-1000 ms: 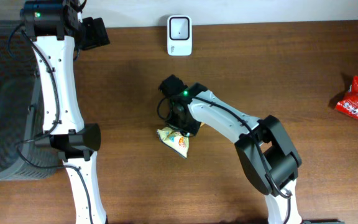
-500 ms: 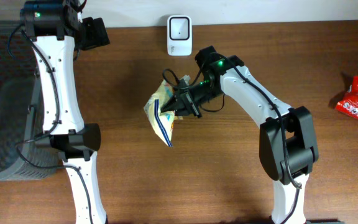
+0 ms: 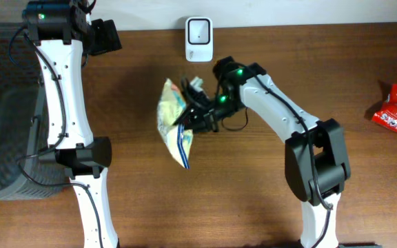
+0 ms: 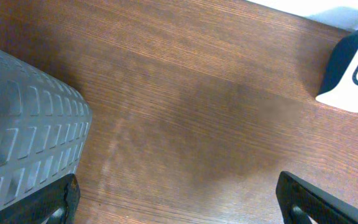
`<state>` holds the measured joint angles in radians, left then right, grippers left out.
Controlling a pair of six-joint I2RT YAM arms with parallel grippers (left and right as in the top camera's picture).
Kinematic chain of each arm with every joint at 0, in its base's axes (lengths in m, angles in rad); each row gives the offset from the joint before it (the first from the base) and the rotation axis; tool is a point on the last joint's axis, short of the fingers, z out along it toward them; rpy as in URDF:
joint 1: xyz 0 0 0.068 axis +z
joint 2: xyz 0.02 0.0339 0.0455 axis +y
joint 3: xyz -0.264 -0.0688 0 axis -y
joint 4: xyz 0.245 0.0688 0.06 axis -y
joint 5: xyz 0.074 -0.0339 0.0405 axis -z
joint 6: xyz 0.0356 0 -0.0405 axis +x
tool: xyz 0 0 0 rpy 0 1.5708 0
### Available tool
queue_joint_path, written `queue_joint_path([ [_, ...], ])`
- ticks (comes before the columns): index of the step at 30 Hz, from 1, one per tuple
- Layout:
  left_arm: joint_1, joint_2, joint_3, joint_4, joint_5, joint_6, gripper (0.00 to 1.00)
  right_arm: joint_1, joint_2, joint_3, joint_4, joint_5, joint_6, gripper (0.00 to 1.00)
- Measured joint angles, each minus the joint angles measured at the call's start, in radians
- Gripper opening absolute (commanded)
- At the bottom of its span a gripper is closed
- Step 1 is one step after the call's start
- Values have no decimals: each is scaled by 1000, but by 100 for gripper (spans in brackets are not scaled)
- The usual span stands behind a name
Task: Scan the item barcode
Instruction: 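Lift the yellow bag up to the scanner window with the right gripper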
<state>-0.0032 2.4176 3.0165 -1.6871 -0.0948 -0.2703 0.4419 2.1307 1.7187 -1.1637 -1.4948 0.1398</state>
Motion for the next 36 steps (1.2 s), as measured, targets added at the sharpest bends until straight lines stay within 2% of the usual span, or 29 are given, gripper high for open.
queue_joint_path([
  [2, 0, 0, 0, 0, 0, 0, 99, 65, 0, 0, 0, 0, -84, 4],
  [6, 0, 0, 0, 0, 0, 0, 99, 127, 0, 0, 0, 1, -146, 4],
  [16, 0, 0, 0, 0, 0, 0, 99, -47, 0, 0, 10, 24, -167, 4],
  [17, 0, 0, 0, 0, 0, 0, 99, -53, 0, 0, 45, 65, -132, 4],
  [19, 0, 0, 0, 0, 0, 0, 99, -81, -2, 7, 152, 275, 23, 4],
  [20, 0, 0, 0, 0, 0, 0, 99, -108, -2, 27, 194, 485, 137, 4],
  [23, 0, 0, 0, 0, 0, 0, 99, -145, -2, 132, 293, 884, 283, 4],
  [24, 0, 0, 0, 0, 0, -1, 99, -151, -3, 153, 365, 953, 311, 4],
  [25, 0, 0, 0, 0, 0, -3, 99, -154, -3, 182, 525, 1060, 348, 4],
  [28, 0, 0, 0, 3, 0, -3, 99, -139, -5, 182, 776, 1225, 402, 4],
  [31, 0, 0, 0, -1, 0, -3, 99, -111, 33, 188, 1016, 1412, 549, 4],
  [34, 0, 0, 0, 0, 0, -3, 99, -105, 138, 191, 1236, 1461, 651, 4],
  [36, 0, 0, 0, 0, 0, -3, 99, -103, 207, 190, 1324, 1476, 705, 4],
])
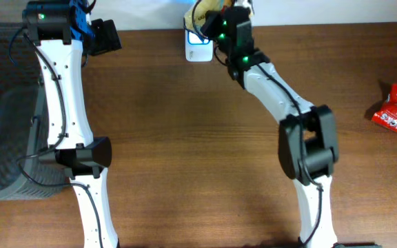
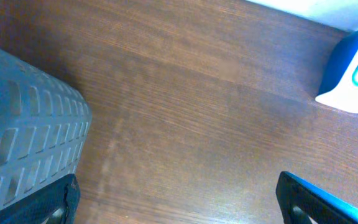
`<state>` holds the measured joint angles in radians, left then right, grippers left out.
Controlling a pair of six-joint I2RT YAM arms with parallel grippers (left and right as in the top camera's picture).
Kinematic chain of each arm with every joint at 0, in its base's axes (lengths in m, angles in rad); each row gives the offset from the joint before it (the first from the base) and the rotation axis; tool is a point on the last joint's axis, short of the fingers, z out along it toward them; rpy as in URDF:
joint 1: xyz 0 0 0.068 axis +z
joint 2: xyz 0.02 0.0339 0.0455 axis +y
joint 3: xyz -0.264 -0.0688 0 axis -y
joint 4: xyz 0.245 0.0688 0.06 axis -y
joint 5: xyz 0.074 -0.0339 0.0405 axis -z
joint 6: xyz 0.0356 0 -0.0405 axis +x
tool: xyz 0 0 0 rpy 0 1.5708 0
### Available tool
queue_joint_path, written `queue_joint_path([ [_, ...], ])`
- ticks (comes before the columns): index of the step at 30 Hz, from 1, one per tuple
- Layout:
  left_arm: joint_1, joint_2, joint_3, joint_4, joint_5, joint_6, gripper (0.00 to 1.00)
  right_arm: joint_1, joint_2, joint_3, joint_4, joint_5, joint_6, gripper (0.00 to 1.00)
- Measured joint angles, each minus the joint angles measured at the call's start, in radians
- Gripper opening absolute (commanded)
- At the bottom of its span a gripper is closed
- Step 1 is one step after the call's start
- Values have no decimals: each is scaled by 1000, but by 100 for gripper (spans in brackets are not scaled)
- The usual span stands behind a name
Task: Scan the item barcode
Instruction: 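Lift the yellow bag up to the scanner window with the right gripper, then carry the yellow bag to the right edge beside the red bag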
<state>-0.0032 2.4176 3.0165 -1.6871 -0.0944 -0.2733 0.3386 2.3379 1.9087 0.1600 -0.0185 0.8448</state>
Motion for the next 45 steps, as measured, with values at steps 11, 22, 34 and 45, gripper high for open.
queue_joint_path([
  [11, 0, 0, 0, 0, 0, 0, 99, 5, 18, -1, -65, 38, -97, 4],
  [22, 0, 0, 0, -2, 0, 0, 99, -544, -372, 17, -1093, 294, -117, 4],
  [34, 0, 0, 0, 0, 0, 0, 99, -811, -170, 10, -1095, 272, -464, 69],
  [45, 0, 0, 0, -2, 0, 0, 99, -812, -393, 2, -1312, 249, -384, 99],
])
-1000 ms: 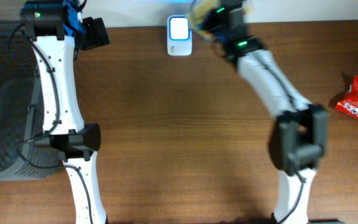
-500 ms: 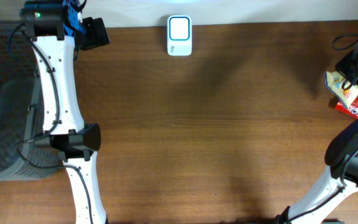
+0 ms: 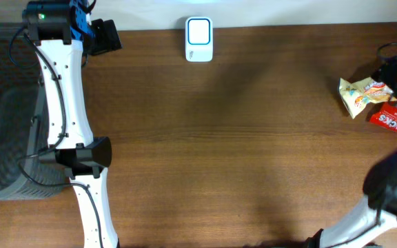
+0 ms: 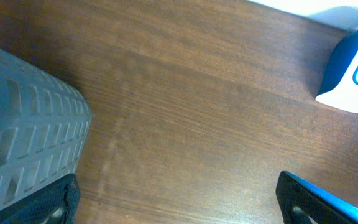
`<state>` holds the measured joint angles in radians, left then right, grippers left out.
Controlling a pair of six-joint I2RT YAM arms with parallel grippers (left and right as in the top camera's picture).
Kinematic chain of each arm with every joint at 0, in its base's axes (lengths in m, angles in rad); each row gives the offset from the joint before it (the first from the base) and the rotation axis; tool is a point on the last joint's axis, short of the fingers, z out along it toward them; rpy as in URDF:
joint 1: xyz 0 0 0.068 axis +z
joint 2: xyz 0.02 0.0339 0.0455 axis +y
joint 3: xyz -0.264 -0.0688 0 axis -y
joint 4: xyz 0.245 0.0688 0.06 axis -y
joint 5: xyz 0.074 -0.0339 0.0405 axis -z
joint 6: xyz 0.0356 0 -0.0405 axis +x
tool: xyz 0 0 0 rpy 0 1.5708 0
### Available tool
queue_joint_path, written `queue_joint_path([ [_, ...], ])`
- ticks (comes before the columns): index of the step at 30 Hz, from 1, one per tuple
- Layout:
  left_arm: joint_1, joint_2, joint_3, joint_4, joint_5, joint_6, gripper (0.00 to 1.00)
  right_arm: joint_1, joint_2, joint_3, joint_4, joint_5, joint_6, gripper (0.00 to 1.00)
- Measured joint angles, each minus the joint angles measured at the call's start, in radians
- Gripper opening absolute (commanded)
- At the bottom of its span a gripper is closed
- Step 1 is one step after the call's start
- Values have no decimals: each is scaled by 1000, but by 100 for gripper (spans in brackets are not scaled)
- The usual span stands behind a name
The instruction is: Scan the item barcode
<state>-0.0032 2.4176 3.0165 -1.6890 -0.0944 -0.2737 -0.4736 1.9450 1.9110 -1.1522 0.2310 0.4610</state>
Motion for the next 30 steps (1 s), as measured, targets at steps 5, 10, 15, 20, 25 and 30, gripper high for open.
queue_joint_path([
  [5, 0, 0, 0, 0, 0, 0, 99, 10, -332, 4, -290, -171, -21, 99],
  [10, 0, 0, 0, 1, 0, 0, 99, 185, -572, -224, -283, -259, -119, 99],
  [15, 0, 0, 0, 1, 0, 0, 99, 340, -963, -618, -184, -317, -143, 99],
  [20, 0, 0, 0, 2, 0, 0, 99, 352, -1082, -790, -187, -364, -140, 98],
  [25, 0, 0, 0, 2, 0, 0, 99, 352, -1059, -797, -229, -364, -140, 98],
  [30, 0, 0, 0, 2, 0, 0, 99, 352, -1033, -797, -254, -364, -140, 99],
])
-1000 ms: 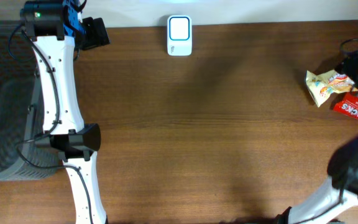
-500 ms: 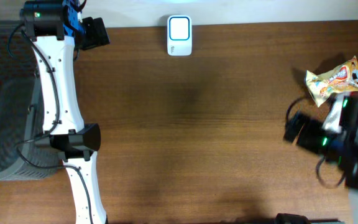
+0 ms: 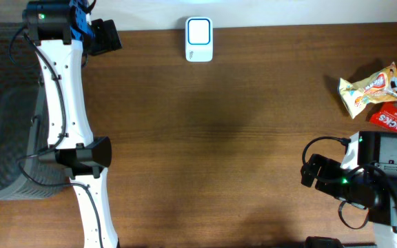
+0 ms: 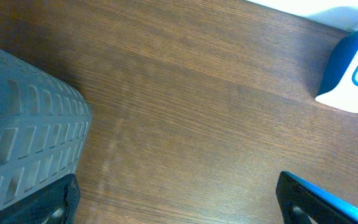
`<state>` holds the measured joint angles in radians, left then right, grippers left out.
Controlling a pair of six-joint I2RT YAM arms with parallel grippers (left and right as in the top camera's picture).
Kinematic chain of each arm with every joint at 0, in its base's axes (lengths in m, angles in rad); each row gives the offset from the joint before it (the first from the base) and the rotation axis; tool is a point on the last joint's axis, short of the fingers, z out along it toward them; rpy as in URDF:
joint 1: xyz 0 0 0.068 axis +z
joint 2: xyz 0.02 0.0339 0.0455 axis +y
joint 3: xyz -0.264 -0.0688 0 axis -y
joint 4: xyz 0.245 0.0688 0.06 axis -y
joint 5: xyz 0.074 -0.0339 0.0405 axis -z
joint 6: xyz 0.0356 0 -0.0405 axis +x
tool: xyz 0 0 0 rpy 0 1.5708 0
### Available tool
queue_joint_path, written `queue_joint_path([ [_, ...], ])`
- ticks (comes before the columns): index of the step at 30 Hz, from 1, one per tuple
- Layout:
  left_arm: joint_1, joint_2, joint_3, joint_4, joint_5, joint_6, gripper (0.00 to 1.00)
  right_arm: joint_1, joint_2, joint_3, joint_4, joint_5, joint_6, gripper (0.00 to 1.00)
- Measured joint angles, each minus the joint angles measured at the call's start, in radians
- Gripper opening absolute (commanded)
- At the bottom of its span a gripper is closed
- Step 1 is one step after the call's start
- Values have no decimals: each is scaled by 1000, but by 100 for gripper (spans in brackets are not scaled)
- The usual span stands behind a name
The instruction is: Scan the item barcode
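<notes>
The white barcode scanner point(image 3: 198, 40) stands at the table's back edge; its blue-edged corner point(image 4: 353, 62) shows in the left wrist view. A yellow snack bag point(image 3: 369, 88) lies on the table at the far right, with no gripper touching it. My left gripper point(image 3: 110, 38) point(image 4: 178, 200) hangs at the back left, open, with bare wood between its fingers. My right arm point(image 3: 360, 180) is folded at the front right corner, well in front of the bag. Whether its gripper there is open or shut does not show.
A red snack packet point(image 3: 395, 118) lies just in front of the yellow bag at the right edge. A grey slotted basket point(image 3: 5, 145) point(image 4: 23, 124) stands off the table's left end, close to my left gripper.
My right arm was at the far right edge over the yellow bag. It is now folded at the front right corner, and the bag lies free beside the red packet.
My right gripper held the yellow bag at mid-table, in front of the scanner. Then it held the bag up at the scanner on the back edge. Then the bag was at the far right by the red packet, where it now lies alone. The left arm stayed still.
</notes>
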<state>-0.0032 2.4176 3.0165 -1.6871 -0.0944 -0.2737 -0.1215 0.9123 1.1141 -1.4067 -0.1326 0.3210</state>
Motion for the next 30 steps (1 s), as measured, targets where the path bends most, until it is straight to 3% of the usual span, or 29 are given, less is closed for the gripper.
queue_joint_path([
  [4, 0, 0, 0, 0, 0, 0, 99, 29, -2, -15, 56, -1, -7, 98],
  [7, 0, 0, 0, -1, 0, 0, 99, 92, -87, -119, 220, 0, -17, 99],
  [14, 0, 0, 0, 0, 0, 0, 99, 128, -561, -597, 665, -21, -20, 99],
  [20, 0, 0, 0, -1, 0, 0, 99, 186, -784, -894, 1102, -27, -35, 99],
  [30, 0, 0, 0, 0, 0, 0, 99, 187, -900, -1047, 1383, 97, -42, 99],
])
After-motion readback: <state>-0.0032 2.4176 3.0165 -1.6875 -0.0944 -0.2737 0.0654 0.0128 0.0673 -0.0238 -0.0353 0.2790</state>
